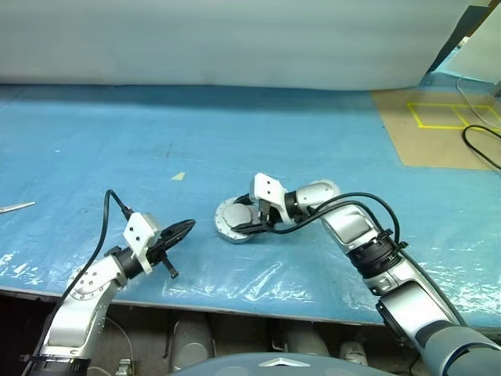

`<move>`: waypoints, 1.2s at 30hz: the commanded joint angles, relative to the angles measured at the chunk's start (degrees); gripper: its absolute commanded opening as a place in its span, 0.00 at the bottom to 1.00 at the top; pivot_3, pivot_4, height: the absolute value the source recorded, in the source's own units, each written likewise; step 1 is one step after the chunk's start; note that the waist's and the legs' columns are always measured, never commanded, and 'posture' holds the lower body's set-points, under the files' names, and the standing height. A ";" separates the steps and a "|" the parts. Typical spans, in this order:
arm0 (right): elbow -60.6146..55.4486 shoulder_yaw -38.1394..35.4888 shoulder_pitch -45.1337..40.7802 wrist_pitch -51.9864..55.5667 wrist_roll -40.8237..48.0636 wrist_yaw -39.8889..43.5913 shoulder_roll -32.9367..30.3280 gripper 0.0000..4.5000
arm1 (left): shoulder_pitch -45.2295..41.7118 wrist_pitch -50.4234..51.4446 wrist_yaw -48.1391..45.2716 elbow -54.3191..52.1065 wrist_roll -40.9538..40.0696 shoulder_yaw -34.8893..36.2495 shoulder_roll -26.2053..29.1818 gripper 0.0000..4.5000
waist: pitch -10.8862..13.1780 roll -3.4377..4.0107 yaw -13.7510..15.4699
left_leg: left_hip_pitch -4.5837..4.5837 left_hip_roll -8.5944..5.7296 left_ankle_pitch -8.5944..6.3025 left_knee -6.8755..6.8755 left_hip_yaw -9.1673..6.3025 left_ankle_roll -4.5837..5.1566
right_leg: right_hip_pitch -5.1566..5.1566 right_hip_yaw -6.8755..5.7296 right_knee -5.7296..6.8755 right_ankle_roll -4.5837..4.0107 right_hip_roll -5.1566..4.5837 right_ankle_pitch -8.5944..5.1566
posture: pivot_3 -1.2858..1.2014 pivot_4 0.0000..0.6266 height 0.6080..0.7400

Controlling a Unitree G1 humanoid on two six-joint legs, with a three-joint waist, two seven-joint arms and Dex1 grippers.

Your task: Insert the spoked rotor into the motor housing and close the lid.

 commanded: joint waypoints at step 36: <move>-1.20 0.45 1.00 7.85 1.72 -2.35 2.72 0.66 | 0.78 -0.89 0.32 -2.54 0.49 -0.84 -0.54 0.00 | 0.00 0.00 -1.22 | 0.07 -0.01 -0.01 -0.17 0.05 0.02 | 0.02 0.01 -0.10 -0.02 0.00 -0.01 | 0.52 0.24 1.00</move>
